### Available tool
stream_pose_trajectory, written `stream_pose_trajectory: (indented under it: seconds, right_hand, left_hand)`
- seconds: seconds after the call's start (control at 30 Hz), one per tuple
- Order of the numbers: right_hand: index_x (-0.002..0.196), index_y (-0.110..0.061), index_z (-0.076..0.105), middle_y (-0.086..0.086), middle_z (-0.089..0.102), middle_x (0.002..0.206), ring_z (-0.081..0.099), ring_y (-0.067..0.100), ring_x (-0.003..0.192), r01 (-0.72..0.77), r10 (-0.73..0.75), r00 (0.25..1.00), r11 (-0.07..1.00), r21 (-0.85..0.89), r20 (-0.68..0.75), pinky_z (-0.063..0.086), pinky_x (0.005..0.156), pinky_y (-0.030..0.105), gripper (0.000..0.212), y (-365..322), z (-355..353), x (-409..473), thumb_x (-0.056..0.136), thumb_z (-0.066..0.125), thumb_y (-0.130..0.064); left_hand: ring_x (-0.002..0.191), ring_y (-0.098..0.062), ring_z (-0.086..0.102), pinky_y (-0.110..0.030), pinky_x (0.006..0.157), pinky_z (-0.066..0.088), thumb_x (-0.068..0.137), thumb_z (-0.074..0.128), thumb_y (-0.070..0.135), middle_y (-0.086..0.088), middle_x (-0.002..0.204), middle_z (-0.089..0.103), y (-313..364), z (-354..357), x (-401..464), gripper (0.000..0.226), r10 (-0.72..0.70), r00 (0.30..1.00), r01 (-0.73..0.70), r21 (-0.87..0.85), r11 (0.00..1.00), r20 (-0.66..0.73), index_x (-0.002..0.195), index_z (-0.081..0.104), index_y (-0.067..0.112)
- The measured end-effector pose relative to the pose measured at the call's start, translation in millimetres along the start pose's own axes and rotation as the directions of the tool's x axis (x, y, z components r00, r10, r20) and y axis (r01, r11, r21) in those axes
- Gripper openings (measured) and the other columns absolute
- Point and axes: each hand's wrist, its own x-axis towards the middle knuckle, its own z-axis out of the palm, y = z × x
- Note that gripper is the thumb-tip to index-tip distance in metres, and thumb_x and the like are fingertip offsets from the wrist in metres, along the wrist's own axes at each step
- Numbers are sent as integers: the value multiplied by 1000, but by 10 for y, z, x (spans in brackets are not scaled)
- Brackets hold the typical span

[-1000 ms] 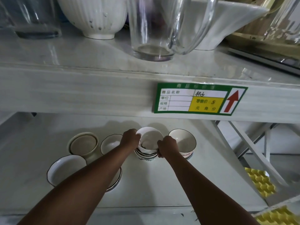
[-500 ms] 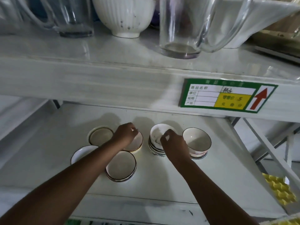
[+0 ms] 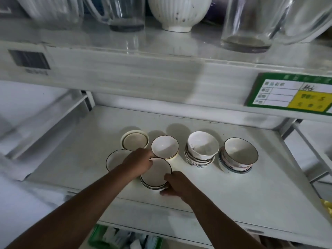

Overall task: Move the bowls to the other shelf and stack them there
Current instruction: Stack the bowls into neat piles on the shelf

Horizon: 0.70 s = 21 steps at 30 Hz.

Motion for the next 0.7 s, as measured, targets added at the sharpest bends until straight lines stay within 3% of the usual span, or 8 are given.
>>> stream_pose_trajectory:
  seconds: [0.07, 0.17, 0.33, 0.5, 0.6, 0.7]
  right_hand:
    - [94, -1, 63, 27, 69, 100, 75, 45, 77, 20, -20, 999, 1000, 3, -37, 62, 79, 53, 32, 7, 20, 17, 67, 58, -17]
    - [88, -5, 62, 28, 65, 111, 74, 46, 69, 58, -60, 993, 998, -26, -101, 64, 67, 43, 15, 8, 27, -32, 79, 53, -12]
    - [108, 2, 64, 23, 66, 110, 74, 47, 71, 62, -73, 991, 993, -96, -115, 64, 71, 46, 34, -37, -158, -103, 81, 52, -14]
    - [107, 4, 65, 27, 68, 107, 74, 46, 68, 129, -140, 980, 988, -85, -141, 62, 74, 52, 31, -233, -321, -172, 84, 51, -11]
    - [104, 9, 65, 26, 69, 93, 69, 35, 51, 150, -153, 977, 988, -34, -148, 61, 69, 48, 29, -374, -342, -223, 86, 51, -8]
    - [90, 5, 63, 17, 68, 73, 69, 36, 52, 155, -156, 973, 988, -19, -170, 61, 63, 43, 20, -500, -352, -239, 86, 52, -10]
  left_hand:
    - [95, -31, 66, -28, 66, 44, 81, 55, 13, -12, 99, 71, 34, 11, -12, 27, 4, 1000, -4, -30, 1000, 4, 104, 68, 19]
    - [98, -24, 66, -27, 73, 47, 82, 58, 16, -4, 102, 73, 4, 61, 3, 30, -5, 999, 8, -84, 996, 39, 108, 70, 24]
    - [95, -21, 66, -29, 78, 49, 80, 61, 33, -3, 95, 73, 9, 82, 122, 27, -89, 992, 105, -177, 979, 92, 98, 72, 17]
    - [92, -29, 68, -42, 81, 58, 81, 58, 34, -14, 100, 69, 142, -26, 239, 32, -151, 968, 206, -296, 932, 200, 101, 70, 13]
    - [89, -35, 70, -48, 74, 60, 73, 53, 26, -19, 98, 68, 180, -135, 305, 36, -149, 967, 215, -351, 911, 207, 101, 69, 11]
    - [75, -36, 72, -50, 60, 61, 84, 52, 10, -23, 93, 68, 162, -236, 378, 21, -149, 968, 225, -429, 875, 203, 95, 70, 11]
